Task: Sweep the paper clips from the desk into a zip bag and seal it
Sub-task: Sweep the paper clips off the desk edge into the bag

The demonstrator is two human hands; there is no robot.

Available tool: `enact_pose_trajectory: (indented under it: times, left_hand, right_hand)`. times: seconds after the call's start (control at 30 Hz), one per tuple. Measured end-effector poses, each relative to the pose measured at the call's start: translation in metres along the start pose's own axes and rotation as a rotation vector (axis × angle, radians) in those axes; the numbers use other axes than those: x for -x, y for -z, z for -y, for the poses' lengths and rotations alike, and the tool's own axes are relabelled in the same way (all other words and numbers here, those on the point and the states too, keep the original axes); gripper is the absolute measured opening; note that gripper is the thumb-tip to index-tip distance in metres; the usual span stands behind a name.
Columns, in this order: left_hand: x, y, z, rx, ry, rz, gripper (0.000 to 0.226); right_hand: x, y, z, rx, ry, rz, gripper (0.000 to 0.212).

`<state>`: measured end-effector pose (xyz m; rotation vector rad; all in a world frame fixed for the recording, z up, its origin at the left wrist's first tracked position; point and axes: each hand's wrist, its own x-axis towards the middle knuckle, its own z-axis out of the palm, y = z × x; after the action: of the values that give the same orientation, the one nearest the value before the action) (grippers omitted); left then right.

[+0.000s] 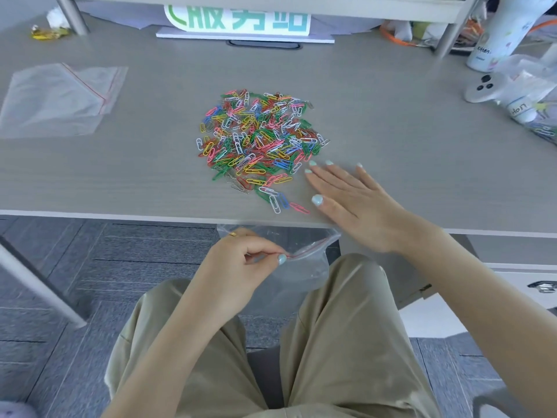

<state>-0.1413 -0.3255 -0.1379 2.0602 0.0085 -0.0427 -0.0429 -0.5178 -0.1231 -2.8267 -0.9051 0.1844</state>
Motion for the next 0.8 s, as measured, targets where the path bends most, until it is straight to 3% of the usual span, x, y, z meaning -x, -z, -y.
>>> enact_pose_trajectory:
  times: [0.2,0.3,0.37,0.5,0.8]
  left_hand:
    - [-0.001,0.006,-0.001,0.009,0.014,-0.004,0.016]
    - [-0.001,0.007,0.0,0.008,0.017,-0.013,0.02]
    - [-0.001,0.007,0.001,-0.006,0.024,-0.011,0.023]
    - [0.001,0.005,0.002,-0.042,0.03,-0.008,0.026]
    - [0.003,0.022,0.001,-0.085,0.046,-0.067,0.022]
  right_hand:
    - [0.017,-0.004,0.029,0.012,0.268,0.028,0.056]
    - [0.0,0.005,0.024,-0.328,0.22,-0.057,0.045]
    - [-0.029,0.012,0.007,-0.453,0.077,-0.165,0.043]
    - [-0.081,0.017,-0.028,-0.292,-0.193,-0.127,0.049]
    - [-0.039,0.003,0.006,-0.168,0.093,0.004,0.05]
